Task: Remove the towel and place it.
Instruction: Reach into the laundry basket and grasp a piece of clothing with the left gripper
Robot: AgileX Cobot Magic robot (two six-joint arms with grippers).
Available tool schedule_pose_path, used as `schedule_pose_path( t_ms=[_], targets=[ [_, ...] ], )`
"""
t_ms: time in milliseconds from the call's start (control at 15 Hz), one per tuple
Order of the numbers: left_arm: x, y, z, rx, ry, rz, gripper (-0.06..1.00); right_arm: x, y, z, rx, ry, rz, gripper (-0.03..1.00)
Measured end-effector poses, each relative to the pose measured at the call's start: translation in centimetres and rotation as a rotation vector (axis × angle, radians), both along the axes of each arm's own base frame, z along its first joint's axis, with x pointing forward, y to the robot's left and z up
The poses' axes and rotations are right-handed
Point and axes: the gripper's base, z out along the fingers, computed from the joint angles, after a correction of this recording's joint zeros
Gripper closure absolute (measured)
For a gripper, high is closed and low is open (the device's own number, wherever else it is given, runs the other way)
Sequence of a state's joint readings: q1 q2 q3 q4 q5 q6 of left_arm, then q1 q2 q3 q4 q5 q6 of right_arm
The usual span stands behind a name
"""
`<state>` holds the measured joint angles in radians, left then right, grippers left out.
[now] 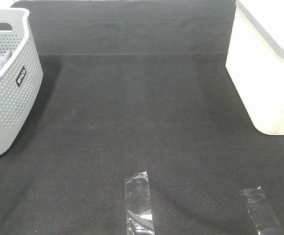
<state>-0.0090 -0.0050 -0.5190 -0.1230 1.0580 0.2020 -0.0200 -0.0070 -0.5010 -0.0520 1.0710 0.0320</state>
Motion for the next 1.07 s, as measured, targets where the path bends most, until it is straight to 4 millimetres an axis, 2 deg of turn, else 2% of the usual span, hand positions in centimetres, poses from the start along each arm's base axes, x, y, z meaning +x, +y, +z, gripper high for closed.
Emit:
schedule_pose_path(
  t_ms=[333, 400, 533, 733, 867, 1067],
  targets=[
    [0.0, 0.0, 0.0, -0.010, 0.001, 0.010, 0.31, 0.0, 0.0, 0.0, 0.000, 0.000, 0.000, 0.32],
    [0.0, 0.3, 0.6, -0.004, -0.008, 0.040, 0.31, 0.0, 0.0, 0.0, 0.000, 0.000, 0.000, 0.32],
    [1.2, 1.0, 1.8, 0.018, -0.017, 0.110, 0.31, 0.0, 0.0, 0.0, 0.000, 0.000, 0.000, 0.32],
    [5.9, 1.8, 3.1, 0.039, -0.011, 0.202, 0.31, 0.0, 0.0, 0.0, 0.000, 0.000, 0.000, 0.32],
    [9.8, 2.0, 3.8, 0.007, -0.007, 0.250, 0.31, 0.0, 0.0, 0.0, 0.000, 0.000, 0.000, 0.32],
    [16.5, 2.3, 5.1, 0.013, 0.112, 0.306, 0.31, 0.0, 0.0, 0.0, 0.000, 0.000, 0.000, 0.32]
  ],
)
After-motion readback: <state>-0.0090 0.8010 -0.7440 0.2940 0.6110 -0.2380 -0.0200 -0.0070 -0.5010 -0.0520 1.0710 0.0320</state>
